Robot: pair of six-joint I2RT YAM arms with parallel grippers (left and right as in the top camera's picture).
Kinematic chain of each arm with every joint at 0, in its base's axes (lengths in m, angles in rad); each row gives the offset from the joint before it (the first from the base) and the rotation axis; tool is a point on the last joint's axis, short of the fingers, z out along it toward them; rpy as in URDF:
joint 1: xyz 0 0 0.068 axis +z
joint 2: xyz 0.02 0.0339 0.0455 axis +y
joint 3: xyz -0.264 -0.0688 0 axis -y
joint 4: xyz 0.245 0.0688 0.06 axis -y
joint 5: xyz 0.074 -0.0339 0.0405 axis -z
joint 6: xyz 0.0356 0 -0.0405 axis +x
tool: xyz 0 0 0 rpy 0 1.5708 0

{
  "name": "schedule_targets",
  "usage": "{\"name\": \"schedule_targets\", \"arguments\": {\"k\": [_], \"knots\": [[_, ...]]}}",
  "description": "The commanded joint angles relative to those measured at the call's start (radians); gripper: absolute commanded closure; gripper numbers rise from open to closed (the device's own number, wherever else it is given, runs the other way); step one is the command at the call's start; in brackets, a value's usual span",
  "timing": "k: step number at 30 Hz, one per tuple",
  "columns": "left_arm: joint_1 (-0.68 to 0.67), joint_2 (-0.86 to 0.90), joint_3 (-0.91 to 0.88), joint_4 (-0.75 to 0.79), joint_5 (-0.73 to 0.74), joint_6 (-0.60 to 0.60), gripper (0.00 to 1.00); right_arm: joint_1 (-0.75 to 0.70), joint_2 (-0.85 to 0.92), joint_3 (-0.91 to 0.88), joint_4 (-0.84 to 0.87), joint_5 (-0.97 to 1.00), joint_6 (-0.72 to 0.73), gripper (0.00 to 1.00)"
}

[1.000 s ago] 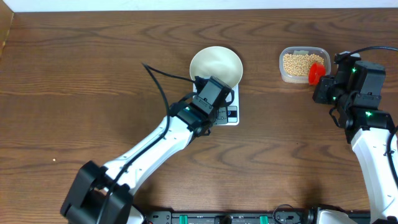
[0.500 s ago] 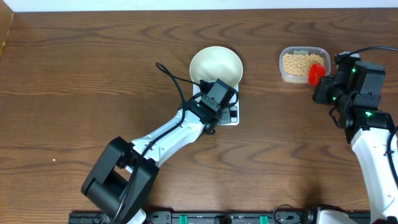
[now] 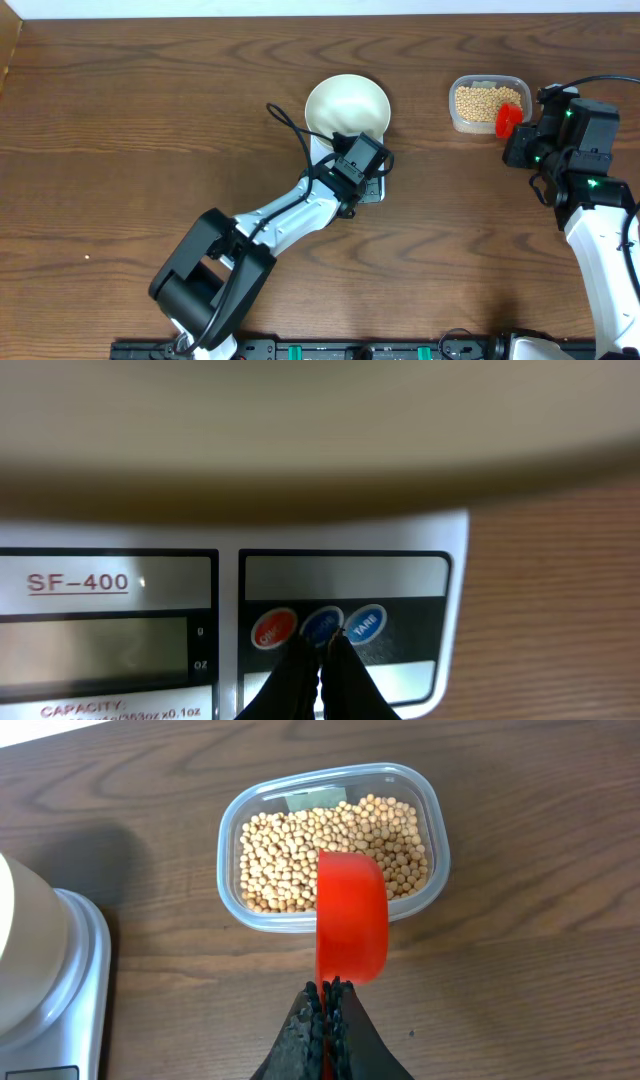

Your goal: Scoop item into bowl and weigh 50g on scale

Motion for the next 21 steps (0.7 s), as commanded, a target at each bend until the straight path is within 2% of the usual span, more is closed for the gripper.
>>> {"name": "schedule_targets", "arguments": {"k": [1,12,21], "knots": [[0.004,0.016,-0.002,0.009,-0.036,-0.005,0.92,-0.001,-0.008,0.019,0.000,0.007,-0.015,0.99],[0.004,0.018,-0.002,0.021,-0.127,-0.005,0.93,-0.001,-0.008,0.019,0.000,0.007,-0.015,0.99],[0.002,0.019,-0.002,0.017,-0.097,-0.005,0.93,-0.001,-0.008,0.019,0.001,0.007,-0.015,0.99]]}}
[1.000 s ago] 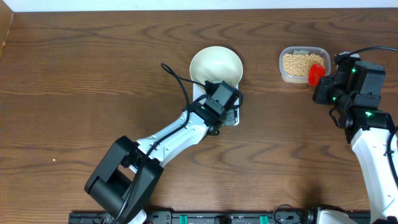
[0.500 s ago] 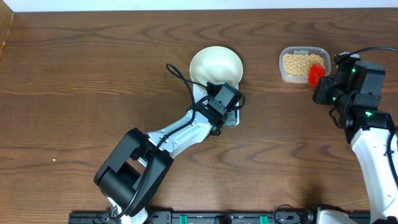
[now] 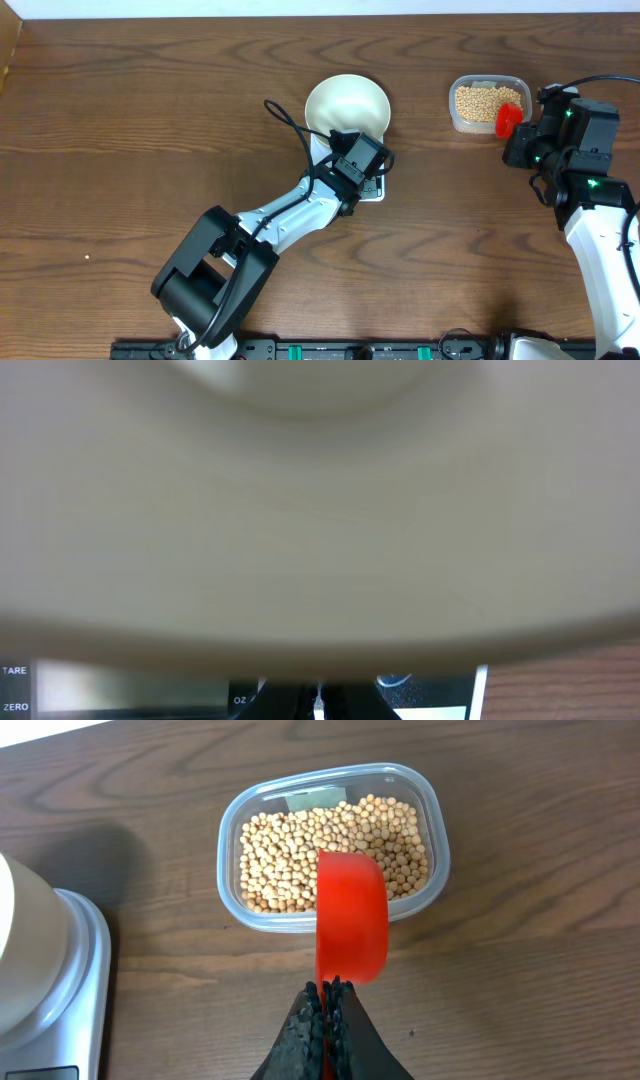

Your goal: Scoop item into bowl and weigh 50g on scale

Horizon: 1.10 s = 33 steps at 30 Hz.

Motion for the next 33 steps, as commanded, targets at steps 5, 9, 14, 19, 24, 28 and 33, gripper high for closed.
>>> {"name": "schedule_targets", "arguments": {"k": [5,9,14,19,24,28,33], "knots": [[0.002,0.016,-0.002,-0.002,0.018,-0.005,0.93,-0.001,-0.008,0.019,0.000,0.007,-0.015,0.99],[0.002,0.017,-0.002,0.002,0.028,-0.006,0.93,-0.001,-0.008,0.019,0.000,0.007,-0.015,0.99],[0.002,0.018,-0.002,0.002,0.028,-0.013,0.93,-0.001,-0.008,0.019,0.000,0.007,-0.015,0.99],[0.002,0.047,-0.002,0.016,0.029,-0.017,0.93,-0.001,-0.008,0.019,0.000,0.007,-0.015,0.99],[0.002,0.053,-0.002,0.013,0.032,-0.017,0.92,-0.001,-0.008,0.019,-0.001,0.007,-0.015,0.99],[0.002,0.053,-0.002,-0.002,0.031,-0.017,0.93,-0.001,-0.008,0.019,-0.001,0.007,-0.015,0.99],[0.002,0.055,-0.002,-0.013,0.025,-0.030,0.92,-0.001,-0.008,0.019,-0.002,0.007,-0.015,0.99]]}}
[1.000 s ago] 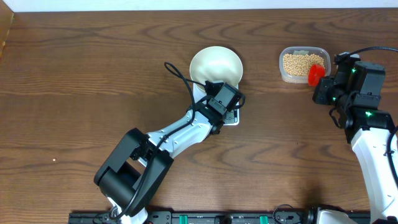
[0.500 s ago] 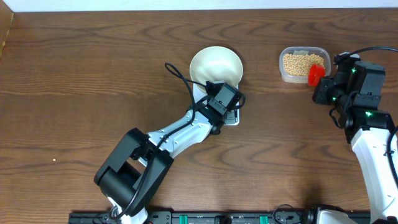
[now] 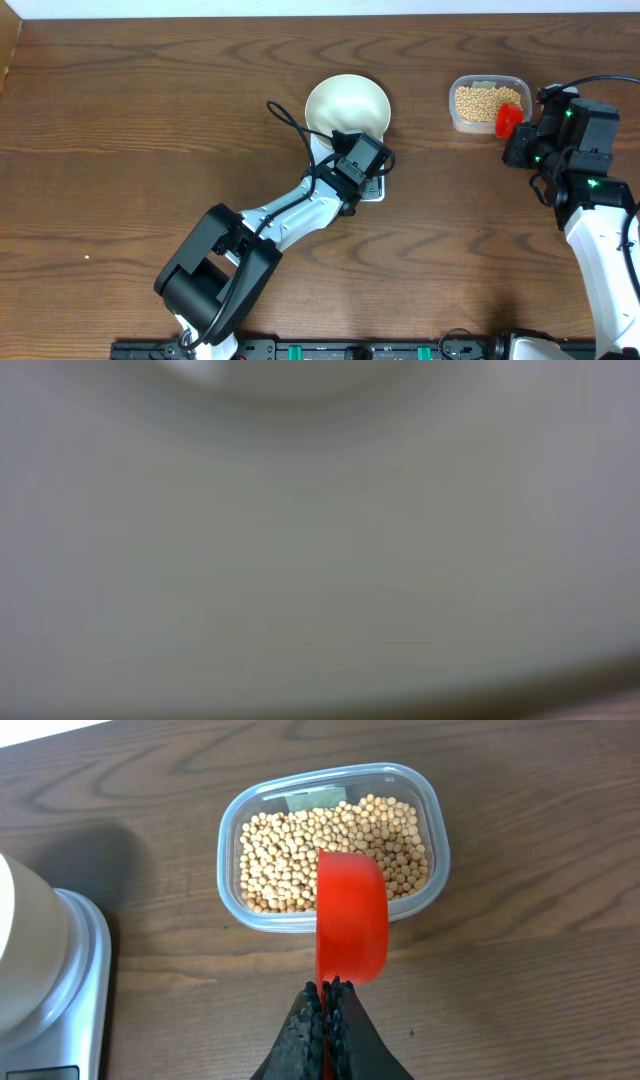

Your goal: Scoop item into bowl and weigh 50g on scale

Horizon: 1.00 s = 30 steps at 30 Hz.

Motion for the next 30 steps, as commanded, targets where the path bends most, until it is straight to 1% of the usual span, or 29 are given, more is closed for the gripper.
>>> {"name": "schedule_targets", "arguments": {"k": [1,9,30], "knots": [[0.003,0.037,-0.004,-0.036,-0.012,-0.040,0.93,-0.001,-0.008,0.019,-0.001,0.007,-0.015,0.99],[0.011,0.051,-0.004,-0.082,-0.039,-0.088,0.92,-0.001,-0.008,0.019,-0.002,0.006,-0.014,0.99],[0.019,0.062,-0.003,-0.104,-0.085,-0.087,0.92,-0.001,-0.008,0.019,-0.005,-0.001,-0.012,0.99]]}}
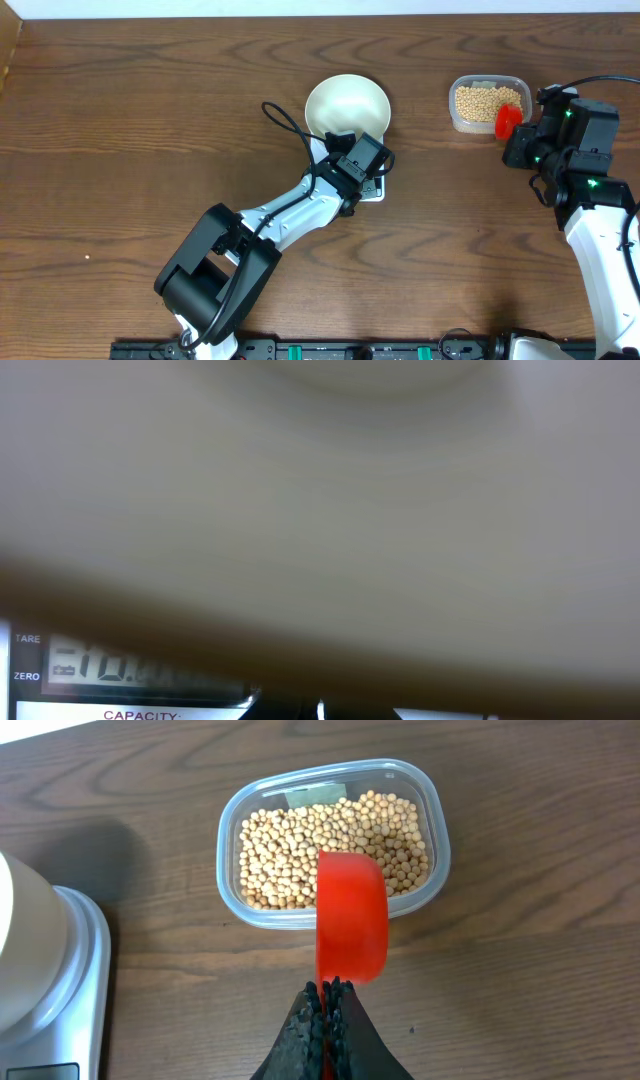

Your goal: Scoop item into bowl and weigh 50g on scale

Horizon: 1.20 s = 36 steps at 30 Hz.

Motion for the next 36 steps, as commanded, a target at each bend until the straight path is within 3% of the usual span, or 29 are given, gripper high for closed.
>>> {"name": "schedule_targets", "arguments": {"k": [1,7,17,23,30,36], "knots": [[0.016,0.053,-0.018,-0.032,-0.046,-0.009,0.93,-0.001,-0.008,0.019,0.002,-0.001,-0.012,0.99],[0.014,-0.089,-0.018,-0.053,0.051,0.071,0.93,-0.001,-0.008,0.019,0.002,-0.001,-0.012,0.99],[0.029,-0.456,-0.018,-0.281,0.080,0.102,0.93,-0.001,-0.008,0.019,0.017,-0.039,-0.011,0.99],[0.245,-0.644,-0.018,-0.256,0.074,0.202,0.92,-0.001,-0.008,0.026,0.089,-0.108,0.042,0.99],[0.494,-0.612,-0.018,-0.120,0.074,0.280,0.93,-0.003,-0.001,0.149,0.130,-0.147,0.056,0.99],[0.622,-0.543,-0.018,-0.035,0.074,0.285,0.93,-0.005,0.072,0.357,0.046,-0.139,0.076,0.99]]}}
